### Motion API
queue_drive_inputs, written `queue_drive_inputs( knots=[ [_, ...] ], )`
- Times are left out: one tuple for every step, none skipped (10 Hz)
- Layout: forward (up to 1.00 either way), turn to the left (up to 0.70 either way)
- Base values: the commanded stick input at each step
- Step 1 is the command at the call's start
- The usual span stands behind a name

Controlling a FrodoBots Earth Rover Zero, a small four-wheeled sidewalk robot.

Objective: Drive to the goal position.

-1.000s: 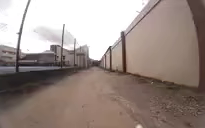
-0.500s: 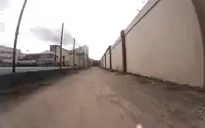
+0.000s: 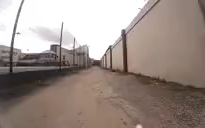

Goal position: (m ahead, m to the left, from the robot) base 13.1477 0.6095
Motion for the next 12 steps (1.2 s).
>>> queue_drive_inputs(
  knots=[
    [0.3,0.0],
    [0.3,0.0],
    [0.3,0.0],
    [0.3,0.0],
    [0.3,0.0],
    [0.3,0.0],
    [0.3,0.0],
    [0.3,0.0],
    [0.3,0.0],
    [0.3,0.0],
    [0.3,0.0],
    [0.3,0.0]
  ],
)
